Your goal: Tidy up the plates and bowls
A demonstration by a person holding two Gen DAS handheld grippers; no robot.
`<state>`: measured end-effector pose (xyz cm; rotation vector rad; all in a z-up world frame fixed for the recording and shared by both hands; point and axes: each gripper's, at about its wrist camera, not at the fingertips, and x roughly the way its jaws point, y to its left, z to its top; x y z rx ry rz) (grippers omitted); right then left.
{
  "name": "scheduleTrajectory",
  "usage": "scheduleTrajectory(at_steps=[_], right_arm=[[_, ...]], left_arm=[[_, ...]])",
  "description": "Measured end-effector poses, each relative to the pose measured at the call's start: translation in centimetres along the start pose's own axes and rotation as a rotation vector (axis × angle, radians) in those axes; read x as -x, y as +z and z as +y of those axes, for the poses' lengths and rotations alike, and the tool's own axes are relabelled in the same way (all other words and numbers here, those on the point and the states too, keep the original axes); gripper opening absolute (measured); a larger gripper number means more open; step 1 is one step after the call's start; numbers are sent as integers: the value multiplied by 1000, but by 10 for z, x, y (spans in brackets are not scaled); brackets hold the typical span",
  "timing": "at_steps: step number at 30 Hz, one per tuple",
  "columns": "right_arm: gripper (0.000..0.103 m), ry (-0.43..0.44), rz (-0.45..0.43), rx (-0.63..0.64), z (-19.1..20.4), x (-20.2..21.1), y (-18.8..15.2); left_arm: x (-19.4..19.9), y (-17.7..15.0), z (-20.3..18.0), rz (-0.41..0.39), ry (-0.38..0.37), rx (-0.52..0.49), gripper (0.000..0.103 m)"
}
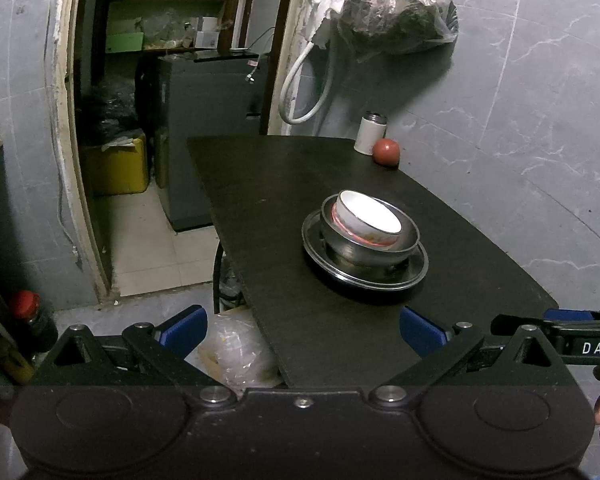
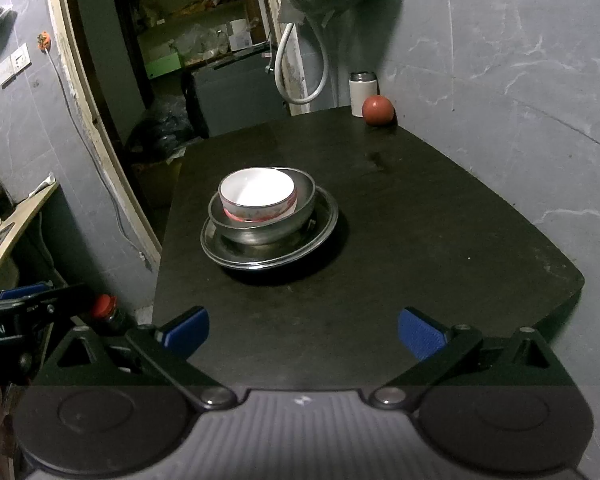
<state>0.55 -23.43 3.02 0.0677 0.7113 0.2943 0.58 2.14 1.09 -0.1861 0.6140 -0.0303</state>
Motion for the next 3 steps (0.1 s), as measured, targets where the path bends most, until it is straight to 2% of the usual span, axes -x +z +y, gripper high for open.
scheduleTrajectory(at_steps=[3], right_arm=[[103,0,2,-2,-1,-1,0]], left_arm=[[-2,-1,-1,3,0,-2,102]])
